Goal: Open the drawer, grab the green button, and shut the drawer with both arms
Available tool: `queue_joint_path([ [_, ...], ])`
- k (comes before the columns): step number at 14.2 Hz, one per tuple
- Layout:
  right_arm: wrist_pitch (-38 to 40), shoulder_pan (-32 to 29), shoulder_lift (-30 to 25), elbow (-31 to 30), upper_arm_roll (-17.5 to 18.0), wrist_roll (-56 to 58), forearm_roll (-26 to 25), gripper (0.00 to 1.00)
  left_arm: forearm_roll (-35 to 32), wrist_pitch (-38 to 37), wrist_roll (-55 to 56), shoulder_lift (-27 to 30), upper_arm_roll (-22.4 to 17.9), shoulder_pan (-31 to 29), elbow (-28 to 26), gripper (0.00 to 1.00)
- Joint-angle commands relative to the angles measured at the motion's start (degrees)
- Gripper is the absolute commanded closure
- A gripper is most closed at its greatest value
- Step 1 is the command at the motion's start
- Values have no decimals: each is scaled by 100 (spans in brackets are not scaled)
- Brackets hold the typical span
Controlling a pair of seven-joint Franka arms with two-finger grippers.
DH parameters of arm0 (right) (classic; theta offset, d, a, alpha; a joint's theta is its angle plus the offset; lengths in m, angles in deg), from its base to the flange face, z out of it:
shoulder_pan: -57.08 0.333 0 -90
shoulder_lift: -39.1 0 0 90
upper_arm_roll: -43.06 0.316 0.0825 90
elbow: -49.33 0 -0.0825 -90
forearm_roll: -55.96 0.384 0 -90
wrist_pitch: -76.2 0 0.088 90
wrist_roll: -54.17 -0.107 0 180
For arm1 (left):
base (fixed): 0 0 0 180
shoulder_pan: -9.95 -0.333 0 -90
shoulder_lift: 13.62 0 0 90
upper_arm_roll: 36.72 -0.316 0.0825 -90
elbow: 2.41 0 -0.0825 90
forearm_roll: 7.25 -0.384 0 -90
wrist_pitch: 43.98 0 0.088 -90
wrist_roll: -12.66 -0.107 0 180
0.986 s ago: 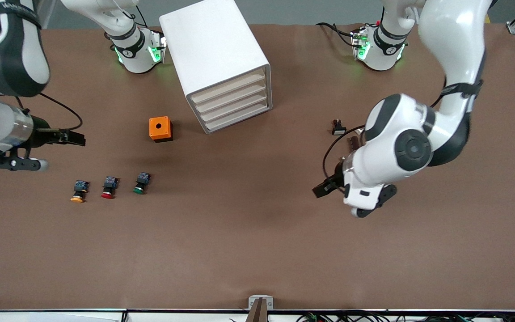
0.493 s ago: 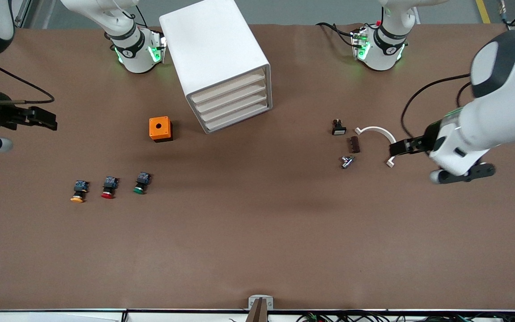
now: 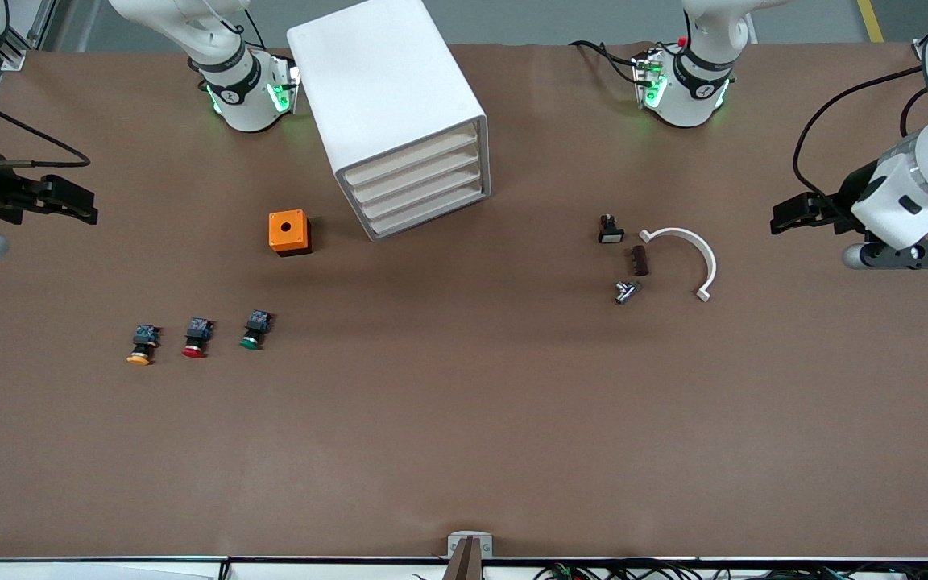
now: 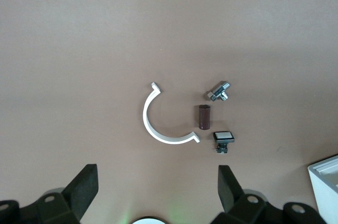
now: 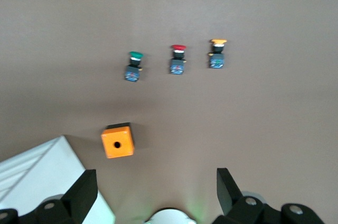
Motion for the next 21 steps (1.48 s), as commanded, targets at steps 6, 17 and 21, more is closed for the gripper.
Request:
queue_joint_path([
  [6, 110, 29, -179, -12, -17, -316, 179, 0, -47, 206, -186, 354, -631, 585, -239, 0],
  [17, -707, -340, -1277, -1373, -8, 1, 162, 0, -64, 206, -213, 520, -1723, 1624, -230, 0],
  [21, -953, -419, -1384, -1533, -8, 1, 162, 0, -90, 207, -221, 670, -1723, 1580, -72, 0],
])
